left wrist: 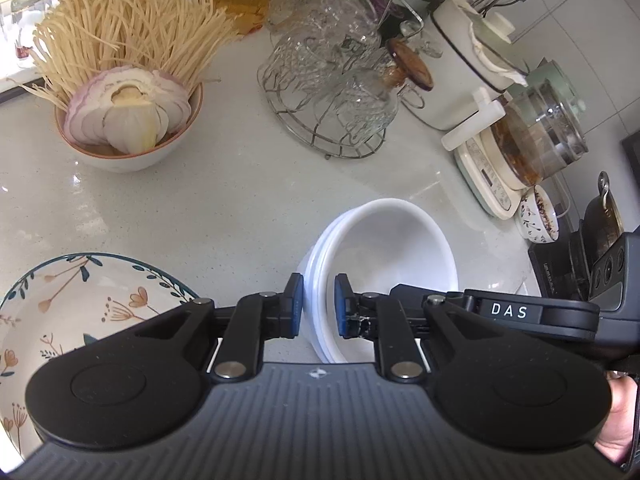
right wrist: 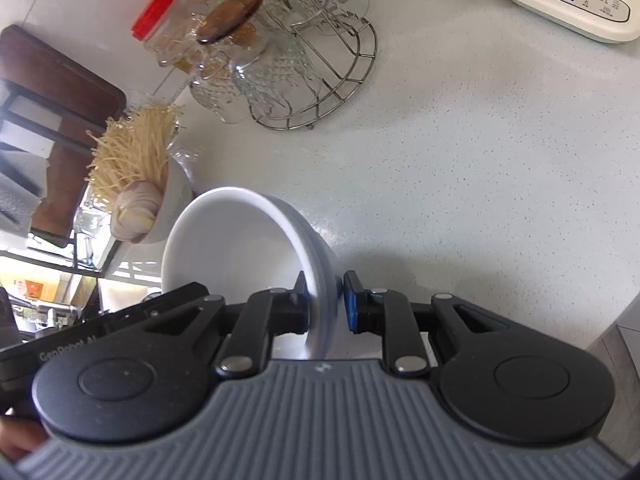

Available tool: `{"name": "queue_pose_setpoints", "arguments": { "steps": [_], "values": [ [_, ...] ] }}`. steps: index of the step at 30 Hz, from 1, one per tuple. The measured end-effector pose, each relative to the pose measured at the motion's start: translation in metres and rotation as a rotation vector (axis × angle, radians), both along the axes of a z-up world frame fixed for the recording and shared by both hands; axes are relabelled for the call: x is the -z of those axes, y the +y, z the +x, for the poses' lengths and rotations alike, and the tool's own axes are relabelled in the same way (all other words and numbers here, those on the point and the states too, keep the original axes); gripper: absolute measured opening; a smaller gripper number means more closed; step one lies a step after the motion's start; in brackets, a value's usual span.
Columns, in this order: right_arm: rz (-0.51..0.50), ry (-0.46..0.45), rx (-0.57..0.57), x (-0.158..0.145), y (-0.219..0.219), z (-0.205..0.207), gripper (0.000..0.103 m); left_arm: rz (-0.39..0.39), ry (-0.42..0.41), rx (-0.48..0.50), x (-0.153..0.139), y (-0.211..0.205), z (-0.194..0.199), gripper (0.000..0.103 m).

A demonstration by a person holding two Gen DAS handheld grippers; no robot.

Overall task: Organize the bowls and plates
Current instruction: 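Lift the bowl stack with both grippers and carry it over the floral plates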

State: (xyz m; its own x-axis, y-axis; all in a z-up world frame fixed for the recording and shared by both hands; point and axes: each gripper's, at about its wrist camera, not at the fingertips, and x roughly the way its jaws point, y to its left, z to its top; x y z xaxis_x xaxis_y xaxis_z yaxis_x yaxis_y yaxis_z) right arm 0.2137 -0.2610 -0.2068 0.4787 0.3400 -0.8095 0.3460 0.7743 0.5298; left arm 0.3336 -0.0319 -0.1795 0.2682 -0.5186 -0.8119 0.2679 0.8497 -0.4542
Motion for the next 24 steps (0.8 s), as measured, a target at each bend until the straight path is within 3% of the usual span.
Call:
{"name": "queue_pose_setpoints", "arguments": {
  "steps": [15,24],
  "values": [
    [-0.029,-0.088,-0.068,-0.041,0.016,-0.002,0.020,-0.026,-0.103,-0.012,-0.053,0.021,-0.013,0.019],
    [-0.037,-0.111,-0.125,-0.049,0.043,-0.002,0.020,-0.048,-0.124,-0.071,-0.065,0.054,-0.027,0.019]
  ]
}}
